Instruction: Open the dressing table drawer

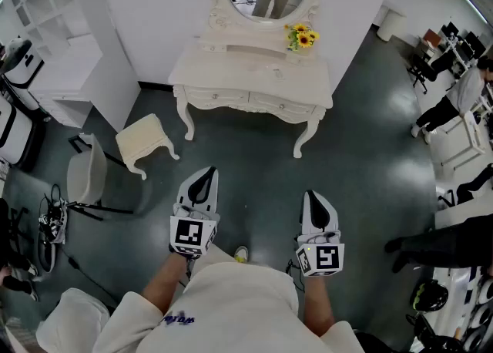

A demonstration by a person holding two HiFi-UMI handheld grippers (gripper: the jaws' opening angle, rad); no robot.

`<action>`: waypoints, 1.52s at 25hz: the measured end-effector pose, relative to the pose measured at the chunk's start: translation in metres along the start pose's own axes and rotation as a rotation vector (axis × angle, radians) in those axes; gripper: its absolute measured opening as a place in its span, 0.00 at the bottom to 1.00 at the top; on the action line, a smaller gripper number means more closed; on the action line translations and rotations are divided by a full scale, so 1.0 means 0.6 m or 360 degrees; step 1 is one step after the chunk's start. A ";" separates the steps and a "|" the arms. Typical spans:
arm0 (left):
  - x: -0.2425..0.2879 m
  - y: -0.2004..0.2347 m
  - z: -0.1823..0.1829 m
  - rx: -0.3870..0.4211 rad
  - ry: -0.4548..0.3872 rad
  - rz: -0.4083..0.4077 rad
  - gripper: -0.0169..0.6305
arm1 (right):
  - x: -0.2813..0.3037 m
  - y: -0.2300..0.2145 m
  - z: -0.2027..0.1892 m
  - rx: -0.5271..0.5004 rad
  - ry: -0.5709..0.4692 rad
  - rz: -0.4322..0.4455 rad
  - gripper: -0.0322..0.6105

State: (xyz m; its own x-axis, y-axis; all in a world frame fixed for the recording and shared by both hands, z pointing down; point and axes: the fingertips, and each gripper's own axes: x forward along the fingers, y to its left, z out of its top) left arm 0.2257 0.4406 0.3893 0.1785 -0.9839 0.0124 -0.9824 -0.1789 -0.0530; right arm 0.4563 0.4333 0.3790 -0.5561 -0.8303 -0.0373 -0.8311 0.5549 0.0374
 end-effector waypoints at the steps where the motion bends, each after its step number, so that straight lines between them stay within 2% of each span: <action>1: 0.003 -0.007 0.012 0.0008 -0.0012 -0.0012 0.04 | 0.000 -0.005 0.005 -0.0013 -0.0001 -0.0008 0.07; 5: 0.022 -0.019 0.051 0.0067 -0.0078 -0.0036 0.04 | 0.021 -0.036 0.038 -0.0079 -0.0038 -0.0050 0.07; 8: 0.019 -0.014 0.060 0.0059 -0.0103 -0.0038 0.04 | 0.032 -0.042 0.054 -0.0063 -0.0071 -0.0065 0.07; 12: -0.008 -0.005 0.064 0.0061 -0.0137 -0.0034 0.04 | 0.032 -0.013 0.040 -0.0026 -0.0038 0.0034 0.07; 16: -0.034 0.013 0.080 0.0009 -0.0240 -0.0005 0.04 | 0.038 0.019 0.028 -0.0050 0.0003 0.0125 0.07; 18: -0.055 0.033 0.091 -0.0011 -0.0291 0.0045 0.04 | 0.043 0.035 0.024 -0.0018 0.0005 0.0129 0.07; 23: -0.090 0.077 0.107 0.0115 -0.0364 0.0277 0.04 | 0.044 0.029 0.011 -0.0006 0.0048 0.0118 0.07; 29: -0.076 0.087 0.087 0.0105 -0.0306 0.0303 0.04 | 0.050 0.040 0.007 0.0018 0.0036 0.0152 0.07; 31: -0.070 0.078 0.076 0.0197 -0.0261 0.0269 0.04 | 0.051 0.047 0.006 -0.0007 0.0028 0.0168 0.07; 34: -0.067 0.067 0.071 0.0608 -0.0144 0.0259 0.04 | 0.052 0.041 0.005 0.0018 0.0016 0.0110 0.07; 35: -0.068 0.064 0.073 0.0681 -0.0133 0.0274 0.04 | 0.052 0.037 0.005 0.0037 0.0014 0.0094 0.07; 38: -0.069 0.068 0.075 0.0653 -0.0139 0.0296 0.04 | 0.051 0.026 0.002 0.0058 0.0010 0.0057 0.07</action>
State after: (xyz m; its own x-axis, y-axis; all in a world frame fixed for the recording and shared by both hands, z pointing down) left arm 0.1808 0.4737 0.3418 0.0221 -0.9928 -0.1179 -0.8984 0.0320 -0.4379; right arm 0.4263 0.4168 0.3770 -0.5856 -0.8100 -0.0301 -0.8104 0.5859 0.0019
